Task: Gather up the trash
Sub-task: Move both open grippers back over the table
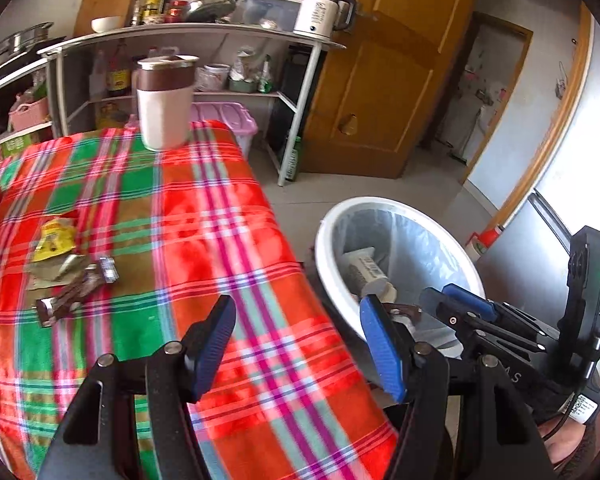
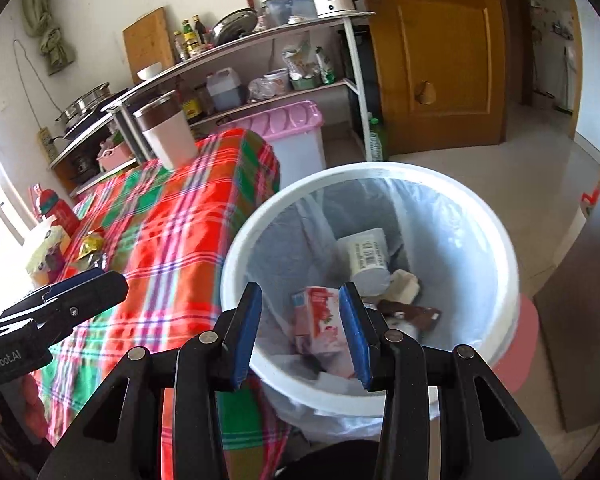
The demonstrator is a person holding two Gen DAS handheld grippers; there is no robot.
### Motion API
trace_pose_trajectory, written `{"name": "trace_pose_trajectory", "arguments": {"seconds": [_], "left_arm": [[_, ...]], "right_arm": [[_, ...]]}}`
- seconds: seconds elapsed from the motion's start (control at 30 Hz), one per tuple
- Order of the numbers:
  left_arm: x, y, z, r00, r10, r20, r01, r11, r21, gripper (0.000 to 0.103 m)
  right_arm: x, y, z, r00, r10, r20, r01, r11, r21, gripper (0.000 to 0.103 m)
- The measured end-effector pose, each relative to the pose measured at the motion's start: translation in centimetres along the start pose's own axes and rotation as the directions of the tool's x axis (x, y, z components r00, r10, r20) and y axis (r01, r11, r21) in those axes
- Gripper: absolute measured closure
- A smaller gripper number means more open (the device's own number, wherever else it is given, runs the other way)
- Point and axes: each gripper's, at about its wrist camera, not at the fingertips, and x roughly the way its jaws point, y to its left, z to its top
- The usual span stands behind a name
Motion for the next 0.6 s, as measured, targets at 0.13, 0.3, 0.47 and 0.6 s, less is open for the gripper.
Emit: {"name": "trace_pose_trajectory", "arguments": {"seconds": [0.13, 0.3, 0.47, 0.6], "left_arm": [[-1.2, 2.1, -0.4, 1.0, 0.024, 0.015, -0.023, 0.999, -0.031, 0.036], [-2.6, 4.7, -1.1, 0.997, 0.068, 0.034, -0.066, 0.996, -0.06, 0.036], [-3.9, 7.3, -1.9, 0.993, 0.109, 0.046, -0.104, 0.99, -0.1, 0.036], [-5.0, 9.5, -2.7, 0.987, 0.146, 0.059, -0.137, 0.98, -0.143, 0.036]], "right_arm": [[0.4, 2.4, 0.0, 0.999, 0.035, -0.004, -0.035, 0.999, -0.03, 0.061], [0.9, 5.4, -0.1, 0.996, 0.084, -0.008, -0.084, 0.994, -0.067, 0.061], [1.3, 8.0, -0.2, 0.993, 0.12, -0.015, -0.121, 0.987, -0.107, 0.061], [1.8, 9.9, -0.3, 0.989, 0.142, -0.03, -0.145, 0.98, -0.138, 0.061]]}}
